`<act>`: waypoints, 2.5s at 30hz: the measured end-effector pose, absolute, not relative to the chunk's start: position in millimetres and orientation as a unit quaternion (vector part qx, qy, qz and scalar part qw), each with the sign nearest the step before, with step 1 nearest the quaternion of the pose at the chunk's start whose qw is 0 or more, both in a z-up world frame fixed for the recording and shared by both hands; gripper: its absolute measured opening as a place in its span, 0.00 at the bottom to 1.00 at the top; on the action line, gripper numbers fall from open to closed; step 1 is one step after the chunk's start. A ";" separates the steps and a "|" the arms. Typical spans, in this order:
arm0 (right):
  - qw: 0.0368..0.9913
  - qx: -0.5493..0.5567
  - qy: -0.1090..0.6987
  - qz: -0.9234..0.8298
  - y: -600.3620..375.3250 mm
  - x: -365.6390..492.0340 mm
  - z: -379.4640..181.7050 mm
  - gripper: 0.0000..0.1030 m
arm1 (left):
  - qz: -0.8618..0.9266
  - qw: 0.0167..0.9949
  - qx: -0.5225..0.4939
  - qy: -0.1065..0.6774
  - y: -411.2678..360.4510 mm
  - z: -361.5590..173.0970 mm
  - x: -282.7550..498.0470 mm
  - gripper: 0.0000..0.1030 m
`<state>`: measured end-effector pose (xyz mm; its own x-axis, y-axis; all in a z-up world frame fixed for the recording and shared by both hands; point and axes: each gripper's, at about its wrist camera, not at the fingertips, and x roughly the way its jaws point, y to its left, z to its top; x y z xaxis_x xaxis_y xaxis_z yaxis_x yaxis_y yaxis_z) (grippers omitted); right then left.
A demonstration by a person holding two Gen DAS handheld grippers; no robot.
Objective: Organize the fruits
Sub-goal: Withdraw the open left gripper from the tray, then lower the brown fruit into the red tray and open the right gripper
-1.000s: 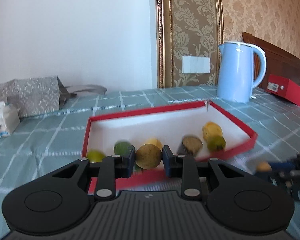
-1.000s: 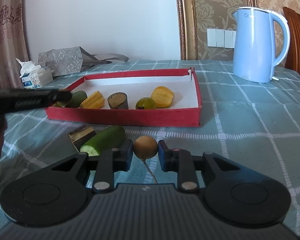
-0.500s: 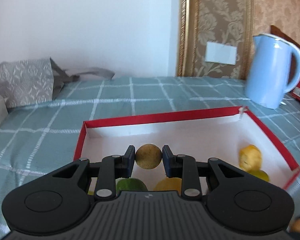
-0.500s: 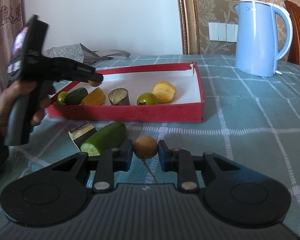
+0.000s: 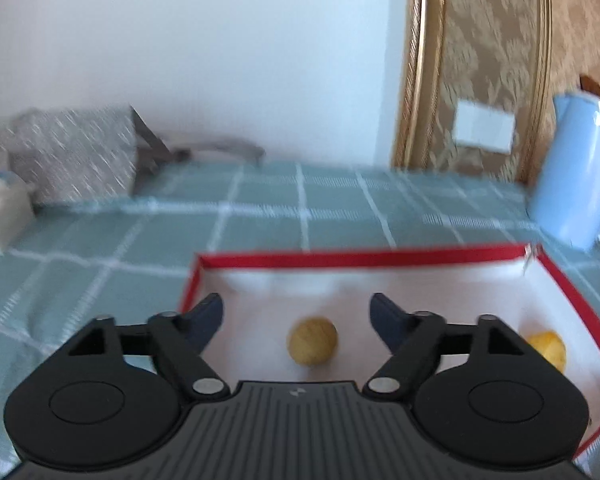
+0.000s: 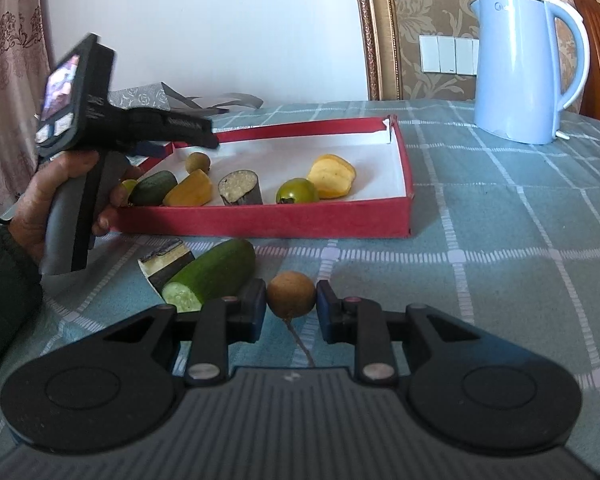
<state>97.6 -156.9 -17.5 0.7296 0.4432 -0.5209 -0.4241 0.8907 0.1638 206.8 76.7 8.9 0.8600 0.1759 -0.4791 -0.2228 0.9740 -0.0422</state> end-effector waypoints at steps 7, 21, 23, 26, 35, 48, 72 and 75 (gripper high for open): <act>0.928 0.023 0.288 0.234 -158.3 99.5 -18.9 0.24 | 0.138 0.971 -0.034 0.191 79.1 27.5 151.3 0.84; 0.933 0.014 0.283 0.220 -155.8 96.9 -17.8 0.24 | 0.076 0.965 -0.030 0.248 52.4 -6.7 54.7 0.92; 0.935 0.011 0.280 0.217 -155.5 96.0 -17.4 0.24 | 0.079 0.960 -0.035 0.267 53.9 -12.2 57.8 0.92; 0.938 0.003 0.275 0.213 -153.9 94.1 -16.5 0.24 | 0.085 0.949 -0.052 0.298 60.2 -19.9 64.6 0.92; 0.940 -0.009 0.270 0.207 -150.7 91.5 -13.2 0.24 | 0.093 0.945 -0.048 0.310 61.1 -26.2 67.8 0.96; 0.954 -0.051 0.209 0.208 -121.5 145.3 49.2 0.24 | 0.092 0.943 -0.035 0.318 57.2 -26.0 71.7 1.00; 0.927 -0.111 0.295 0.201 -47.8 263.7 15.6 0.40 | 0.094 0.942 -0.029 0.320 55.6 -26.5 72.3 1.00; 0.933 -0.106 0.284 0.196 -53.0 259.6 21.1 0.58 | 0.094 0.942 -0.029 0.320 55.6 -26.5 72.3 1.00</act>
